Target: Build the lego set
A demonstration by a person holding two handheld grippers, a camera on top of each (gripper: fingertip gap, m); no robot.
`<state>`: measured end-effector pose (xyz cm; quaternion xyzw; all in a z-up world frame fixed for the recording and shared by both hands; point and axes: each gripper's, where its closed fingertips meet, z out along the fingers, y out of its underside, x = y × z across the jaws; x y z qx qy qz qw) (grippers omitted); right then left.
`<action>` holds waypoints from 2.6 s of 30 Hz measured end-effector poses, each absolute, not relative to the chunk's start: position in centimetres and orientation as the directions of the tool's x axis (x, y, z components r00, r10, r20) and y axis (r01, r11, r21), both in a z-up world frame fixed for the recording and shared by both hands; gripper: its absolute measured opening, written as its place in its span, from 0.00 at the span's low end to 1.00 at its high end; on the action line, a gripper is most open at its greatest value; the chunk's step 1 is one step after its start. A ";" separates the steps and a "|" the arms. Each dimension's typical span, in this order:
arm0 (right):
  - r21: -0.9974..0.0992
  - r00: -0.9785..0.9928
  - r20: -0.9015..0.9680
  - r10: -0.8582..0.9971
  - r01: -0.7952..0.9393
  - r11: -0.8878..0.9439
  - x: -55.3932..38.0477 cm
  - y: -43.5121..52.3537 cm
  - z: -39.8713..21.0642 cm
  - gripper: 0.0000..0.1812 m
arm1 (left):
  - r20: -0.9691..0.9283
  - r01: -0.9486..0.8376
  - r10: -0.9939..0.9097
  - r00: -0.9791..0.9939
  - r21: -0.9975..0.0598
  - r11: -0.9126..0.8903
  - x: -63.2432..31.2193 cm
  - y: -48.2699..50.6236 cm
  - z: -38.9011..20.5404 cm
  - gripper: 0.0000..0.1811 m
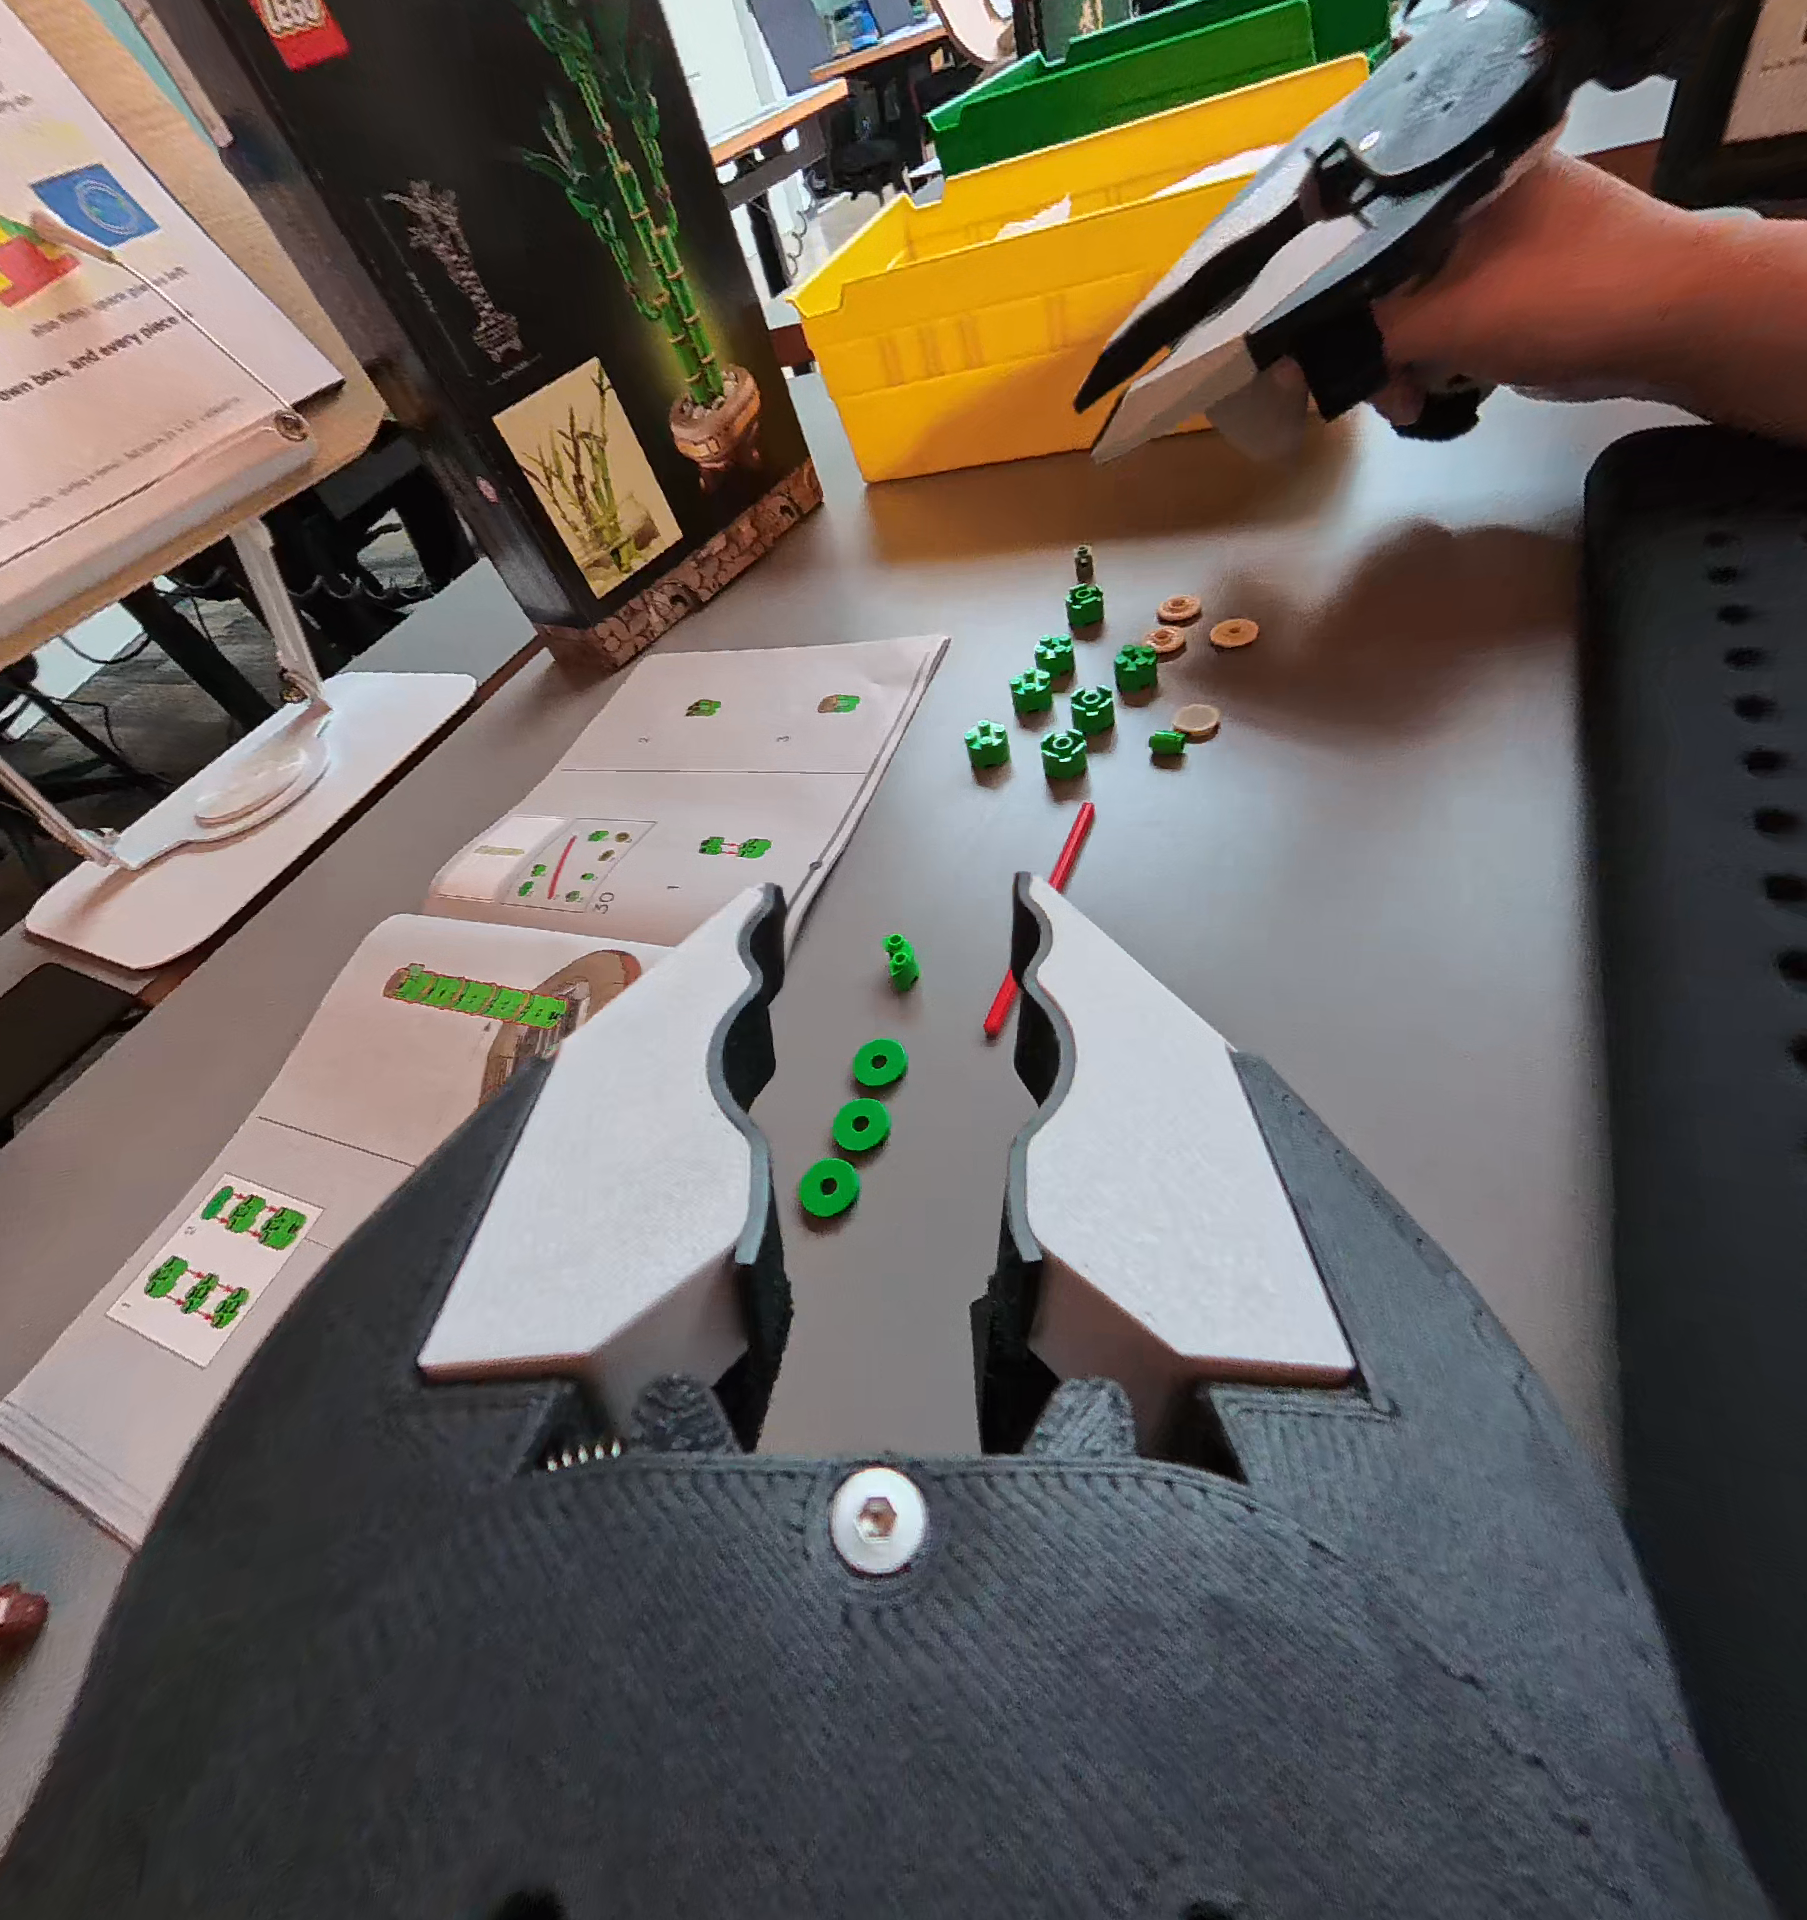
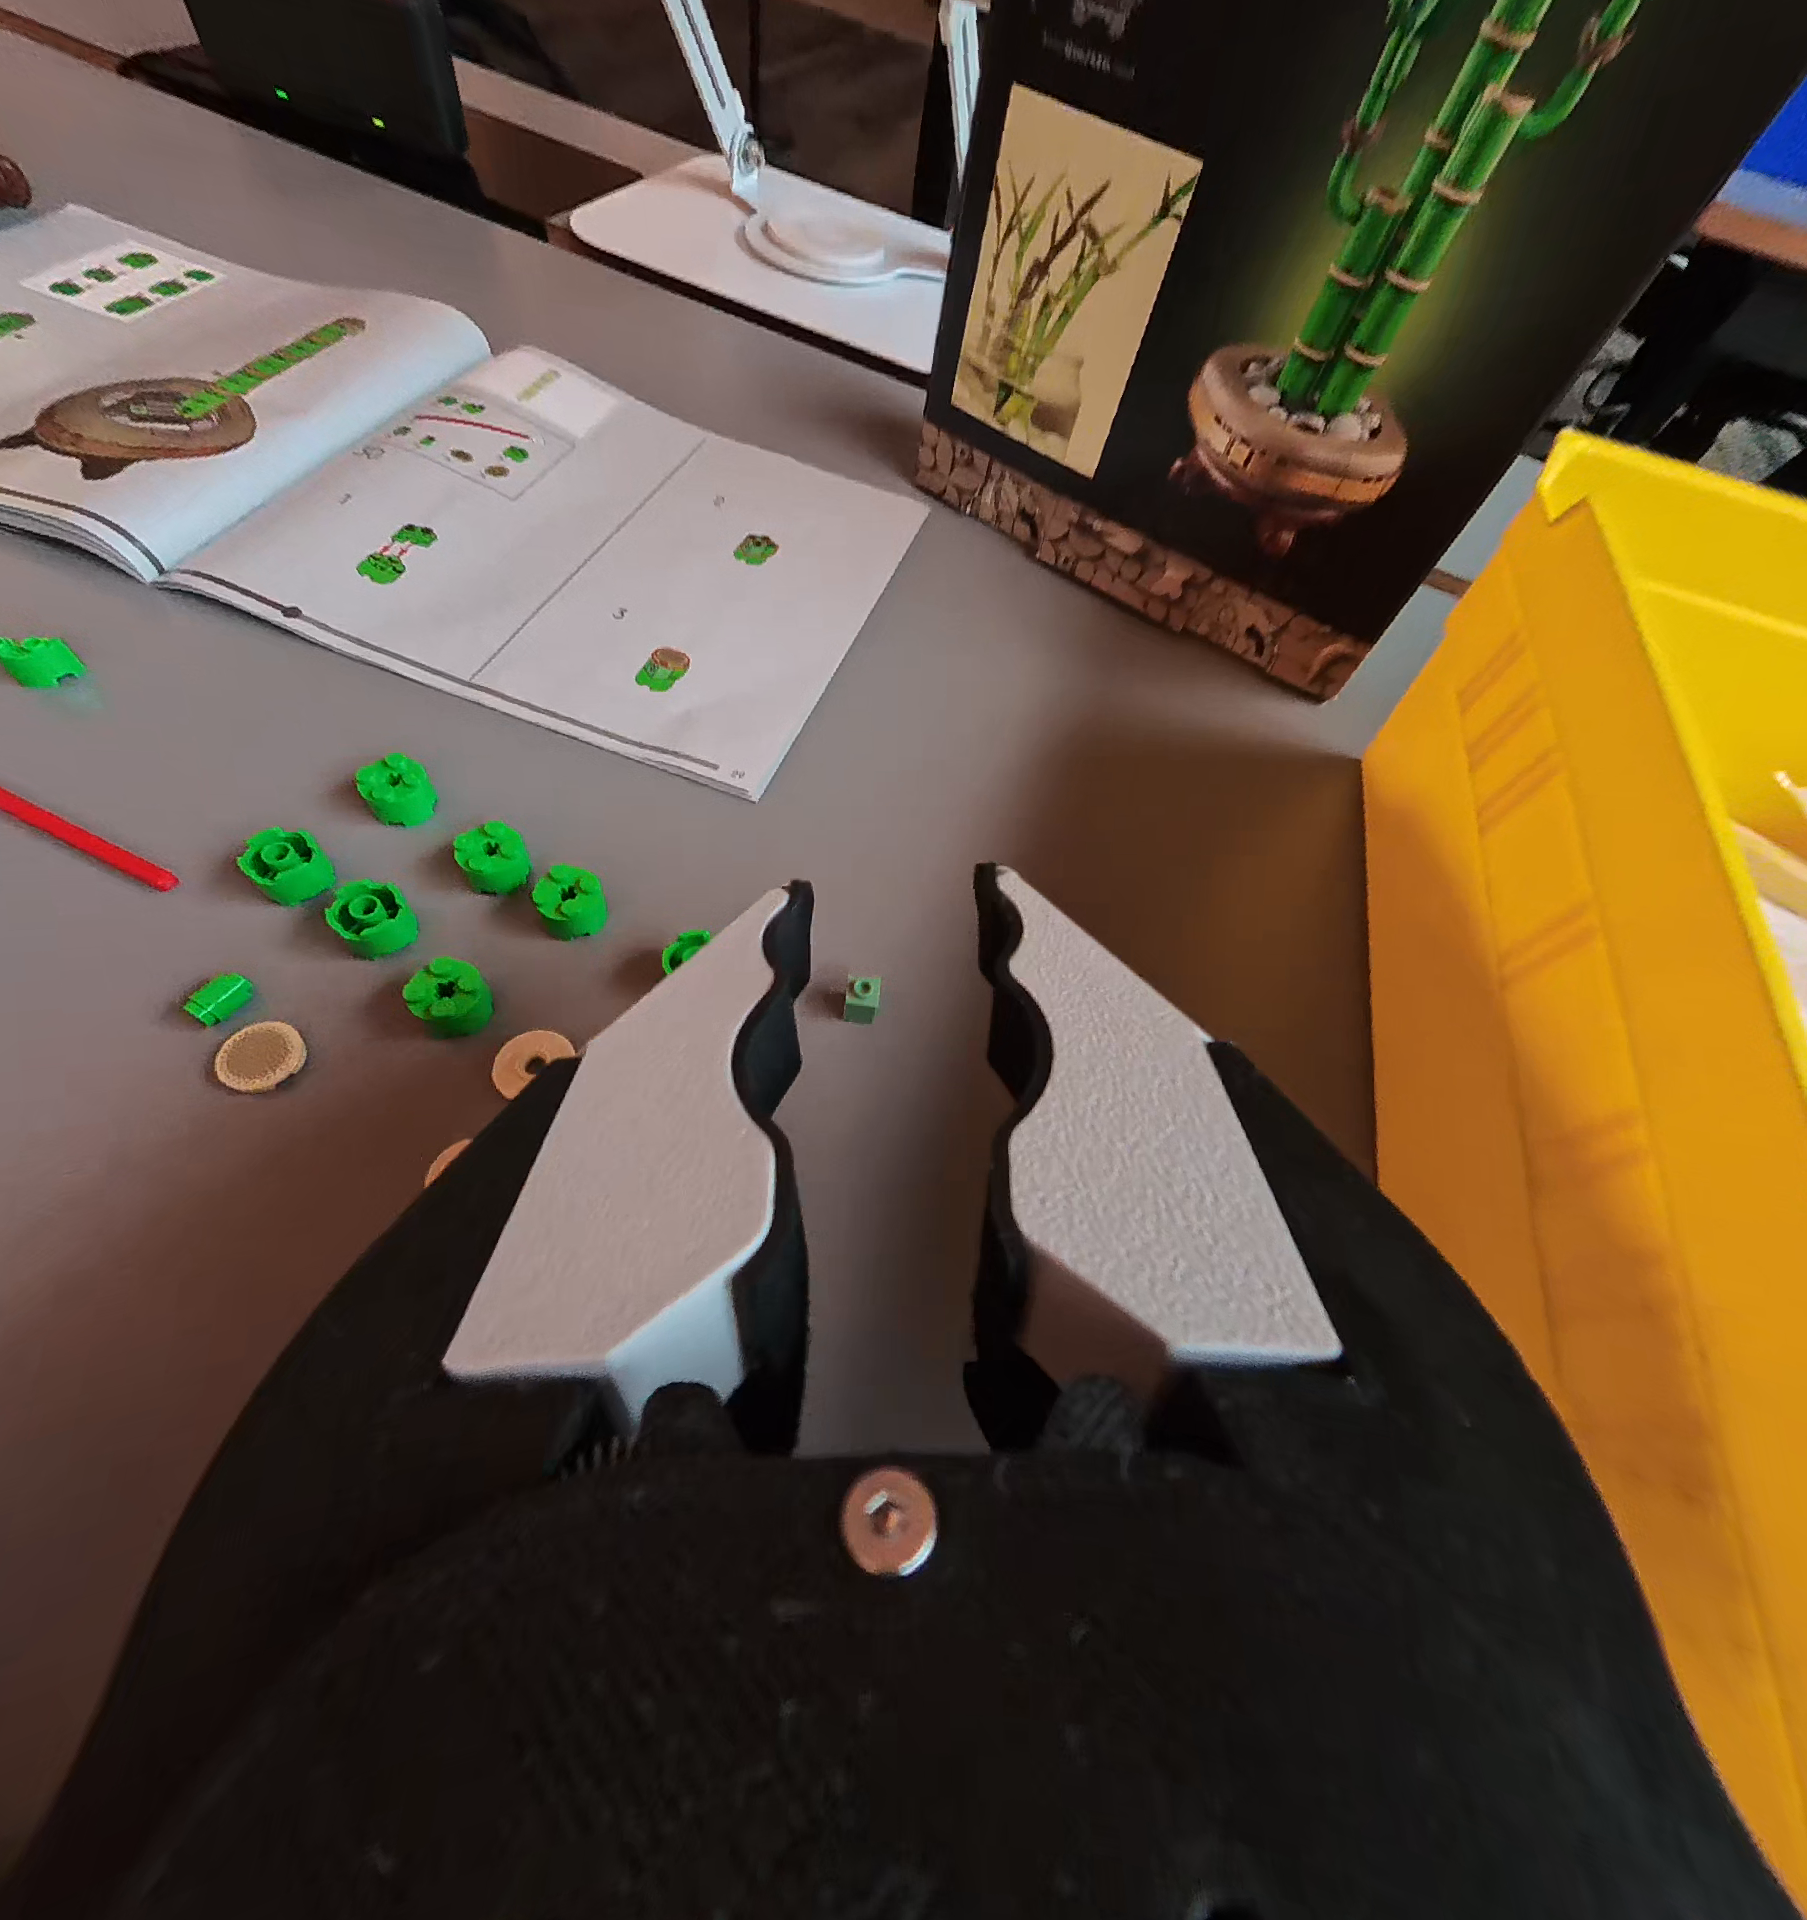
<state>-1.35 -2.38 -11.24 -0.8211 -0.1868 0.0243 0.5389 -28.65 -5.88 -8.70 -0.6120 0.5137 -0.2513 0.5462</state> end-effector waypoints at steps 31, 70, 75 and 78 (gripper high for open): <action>-0.957 0.927 0.173 0.334 0.238 -0.166 -1.5 -3.1 -7.5 0.08 | -0.218 -0.151 -0.643 0.734 -0.976 0.158 -36.0 0.2 -2.8 0.28; -0.936 0.842 0.112 0.527 0.267 -0.229 -5.2 -4.2 -8.9 0.12 | -0.296 -0.282 -0.522 0.800 -0.953 0.109 -38.1 2.8 -5.0 0.26; -0.933 0.840 0.053 0.540 0.234 -0.272 -5.3 -4.4 -9.3 0.13 | -0.348 -0.303 -0.480 0.806 -0.938 0.171 -37.7 1.0 -3.3 0.24; -0.932 0.833 0.020 0.552 0.216 -0.291 -5.5 -4.6 -9.3 0.13 | -0.280 -0.240 -0.501 0.819 -0.960 0.144 -37.3 0.4 -3.1 0.24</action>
